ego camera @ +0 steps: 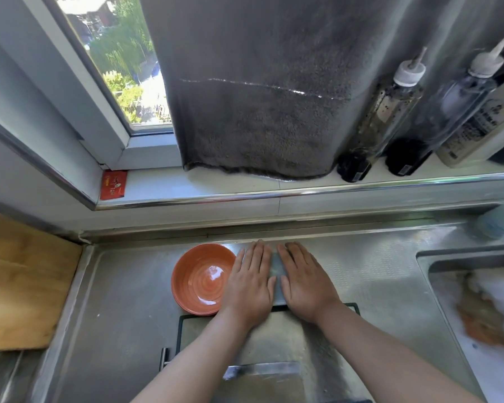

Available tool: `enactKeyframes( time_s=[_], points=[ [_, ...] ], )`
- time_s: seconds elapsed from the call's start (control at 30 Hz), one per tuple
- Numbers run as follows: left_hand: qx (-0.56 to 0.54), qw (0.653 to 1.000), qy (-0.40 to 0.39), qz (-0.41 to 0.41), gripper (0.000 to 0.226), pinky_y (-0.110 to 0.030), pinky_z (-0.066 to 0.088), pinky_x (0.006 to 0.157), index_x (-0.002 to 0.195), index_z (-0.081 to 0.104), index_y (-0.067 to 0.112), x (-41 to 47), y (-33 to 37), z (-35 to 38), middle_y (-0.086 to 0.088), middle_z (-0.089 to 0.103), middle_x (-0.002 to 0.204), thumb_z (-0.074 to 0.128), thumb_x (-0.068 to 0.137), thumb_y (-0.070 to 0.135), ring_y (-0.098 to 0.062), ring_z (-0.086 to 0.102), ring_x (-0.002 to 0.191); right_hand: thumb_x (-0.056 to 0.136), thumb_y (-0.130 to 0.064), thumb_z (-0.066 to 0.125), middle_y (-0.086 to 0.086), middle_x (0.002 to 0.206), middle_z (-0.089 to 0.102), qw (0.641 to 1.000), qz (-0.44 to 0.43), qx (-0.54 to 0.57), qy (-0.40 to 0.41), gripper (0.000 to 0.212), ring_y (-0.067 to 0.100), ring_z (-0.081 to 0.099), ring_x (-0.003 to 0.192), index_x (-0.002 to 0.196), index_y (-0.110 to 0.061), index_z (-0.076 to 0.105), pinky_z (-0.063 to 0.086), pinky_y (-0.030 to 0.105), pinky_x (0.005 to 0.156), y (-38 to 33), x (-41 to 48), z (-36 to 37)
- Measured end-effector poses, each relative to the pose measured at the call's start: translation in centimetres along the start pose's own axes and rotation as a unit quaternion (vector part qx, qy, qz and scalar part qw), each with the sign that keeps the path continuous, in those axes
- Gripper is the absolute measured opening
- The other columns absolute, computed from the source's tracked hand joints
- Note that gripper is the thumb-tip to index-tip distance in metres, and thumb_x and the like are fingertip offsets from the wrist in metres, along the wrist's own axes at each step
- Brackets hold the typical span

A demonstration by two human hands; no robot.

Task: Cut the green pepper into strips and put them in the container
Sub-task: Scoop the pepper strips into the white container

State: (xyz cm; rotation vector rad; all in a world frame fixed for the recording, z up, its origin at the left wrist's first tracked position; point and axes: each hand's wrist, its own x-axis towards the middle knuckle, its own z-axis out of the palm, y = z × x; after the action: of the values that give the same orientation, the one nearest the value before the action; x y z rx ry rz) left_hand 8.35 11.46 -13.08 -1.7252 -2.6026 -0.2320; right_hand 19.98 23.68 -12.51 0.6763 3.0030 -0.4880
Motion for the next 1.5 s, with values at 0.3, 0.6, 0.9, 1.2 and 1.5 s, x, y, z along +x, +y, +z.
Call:
enactKeyframes(
  time_s=[0.3, 0.6, 0.9, 1.2, 1.5],
  points=[
    [-0.018, 0.999, 0.004, 0.035, 0.062, -0.042, 0.027, 0.111, 0.139, 0.052, 0.008, 1.3, -1.4, -1.2, -0.007, 0.061, 0.12, 0.042, 0.09, 0.044, -0.026, 0.057, 0.114, 0.098, -0.052, 0.035, 0.009, 0.16, 0.028, 0.996, 0.012, 0.069, -0.063, 0.075, 0.023, 0.023, 0.148, 0.159, -0.012, 0.019, 0.013, 0.03, 0.123, 1.3, 0.8, -1.3],
    [0.019, 1.0, -0.001, 0.014, 0.065, -0.053, 0.02, 0.118, 0.147, 0.043, 0.004, 0.6, -1.0, -0.4, -0.017, 0.038, 0.155, 0.039, 0.094, 0.042, -0.03, 0.029, 0.147, 0.084, -0.079, -0.012, 0.002, 0.169, 0.011, 0.997, 0.01, 0.008, -0.077, 0.102, 0.016, 0.01, 0.155, 0.162, -0.018, 0.01, -0.001, 0.041, 0.126, 1.5, 0.8, -1.2],
    [0.029, 0.999, -0.003, -0.015, 0.061, -0.049, 0.015, 0.12, 0.15, 0.039, 0.005, -1.5, -1.1, -0.6, -0.011, 0.036, 0.157, 0.03, 0.098, 0.037, -0.026, 0.029, 0.148, 0.095, -0.064, 0.021, 0.003, 0.169, 0.008, 0.995, 0.06, 0.054, -0.063, 0.082, 0.027, 0.039, 0.143, 0.162, -0.02, 0.005, 0.039, 0.04, 0.107, 0.4, -0.3, -1.2],
    [0.026, 0.998, -0.031, -0.047, 0.064, -0.051, 0.013, 0.121, 0.153, 0.03, 0.003, -1.3, -0.5, -0.3, -0.015, 0.027, 0.16, 0.027, 0.098, 0.035, -0.03, 0.017, 0.151, 0.104, -0.052, 0.028, 0.0, 0.17, 0.001, 0.994, 0.092, -0.011, -0.052, 0.07, 0.018, 0.021, 0.152, 0.161, -0.021, 0.004, 0.022, 0.051, 0.118, -0.9, -0.4, -1.0],
    [-0.01, 0.997, -0.062, -0.04, 0.063, -0.045, 0.02, 0.118, 0.147, 0.043, 0.003, -0.5, 0.8, -1.2, -0.02, 0.039, 0.153, 0.033, 0.096, 0.039, -0.036, 0.041, 0.138, 0.107, -0.042, 0.037, 0.005, 0.169, 0.008, 0.99, 0.107, 0.084, -0.04, 0.067, 0.025, 0.034, 0.146, 0.161, -0.015, 0.008, 0.033, 0.037, 0.113, -1.3, -0.6, -1.0]
  ],
)
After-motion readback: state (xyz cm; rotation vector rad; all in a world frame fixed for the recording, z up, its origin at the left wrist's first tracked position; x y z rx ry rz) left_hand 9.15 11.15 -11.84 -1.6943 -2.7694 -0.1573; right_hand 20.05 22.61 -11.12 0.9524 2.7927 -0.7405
